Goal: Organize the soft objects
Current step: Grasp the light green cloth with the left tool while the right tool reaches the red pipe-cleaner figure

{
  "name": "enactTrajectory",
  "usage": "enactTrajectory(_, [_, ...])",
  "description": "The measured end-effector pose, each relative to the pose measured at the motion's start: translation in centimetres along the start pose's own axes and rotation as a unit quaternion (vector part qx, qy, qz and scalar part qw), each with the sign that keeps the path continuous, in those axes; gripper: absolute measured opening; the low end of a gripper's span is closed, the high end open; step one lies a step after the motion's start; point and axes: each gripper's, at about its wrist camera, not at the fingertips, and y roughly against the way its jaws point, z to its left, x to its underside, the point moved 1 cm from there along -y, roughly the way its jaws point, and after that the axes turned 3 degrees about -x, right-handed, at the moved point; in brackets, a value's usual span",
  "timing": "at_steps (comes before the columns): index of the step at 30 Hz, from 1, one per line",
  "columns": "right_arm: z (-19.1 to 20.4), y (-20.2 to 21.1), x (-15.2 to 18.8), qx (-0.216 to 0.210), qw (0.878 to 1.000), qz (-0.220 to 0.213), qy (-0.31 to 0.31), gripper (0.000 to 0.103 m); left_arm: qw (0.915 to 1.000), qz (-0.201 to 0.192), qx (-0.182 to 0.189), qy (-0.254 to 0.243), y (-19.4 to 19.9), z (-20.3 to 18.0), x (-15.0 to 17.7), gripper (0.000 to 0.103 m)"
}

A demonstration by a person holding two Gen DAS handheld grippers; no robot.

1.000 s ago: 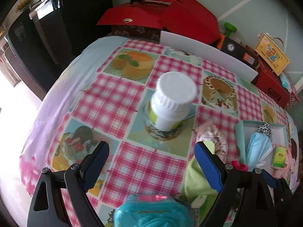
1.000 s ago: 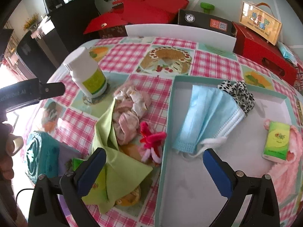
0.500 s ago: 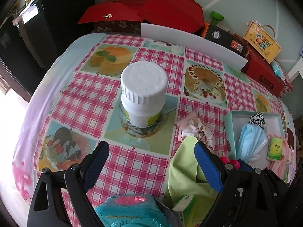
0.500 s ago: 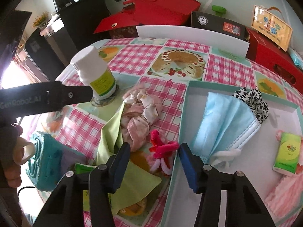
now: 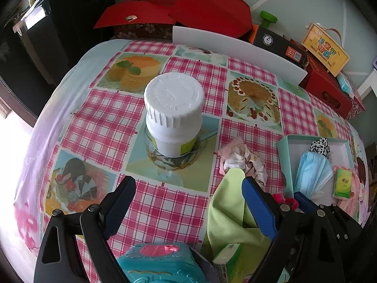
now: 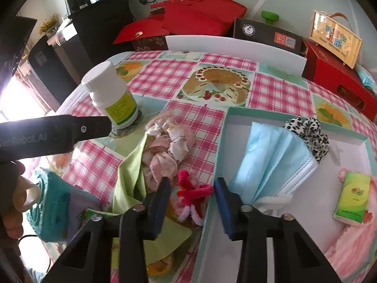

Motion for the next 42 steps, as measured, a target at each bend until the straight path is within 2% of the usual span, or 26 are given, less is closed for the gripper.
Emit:
enactTrajectory(3, [-0.6, 0.1, 0.0, 0.002, 1.000, -0.003, -0.011, 0.026, 1.0000, 0.001, 0.002, -0.003, -0.1, -0.2, 0.0, 0.092])
enactTrajectory(9, [-0.8, 0.6, -0.1, 0.000, 1.000, -0.012, -0.014, 0.019, 0.9998, 0.005, 0.010, -0.015, -0.3, -0.9, 0.0, 0.091])
enactTrajectory(20, [-1.8, 3.0, -0.5, -0.008, 0.999, -0.038, -0.030, 0.019, 0.9982, 0.022, 0.018, -0.052, -1.4, -3.4, 0.3, 0.091])
enactTrajectory(29, [-3.4, 6.0, -0.9, -0.005, 0.996, -0.073, -0.049, 0.019, 0.9965, 0.033, 0.006, -0.076, -2.2, -4.2, 0.6, 0.091])
enactTrajectory(34, [-4.4, 6.0, -0.7, -0.010, 0.996, -0.067, -0.058, 0.019, 0.9962, 0.035, -0.002, -0.079, -2.3, -4.2, 0.7, 0.091])
enactTrajectory(40, [-3.4, 4.6, -0.6, -0.027, 0.998, -0.047, -0.040, 0.019, 0.9951, 0.043, -0.006, -0.089, -2.6, -4.4, 1.0, 0.091])
enactTrajectory(42, [-3.2, 4.3, -0.5, -0.026, 0.998, -0.043, -0.038, 0.019, 0.9939, 0.048, -0.008, -0.099, -2.9, -4.7, 1.1, 0.084])
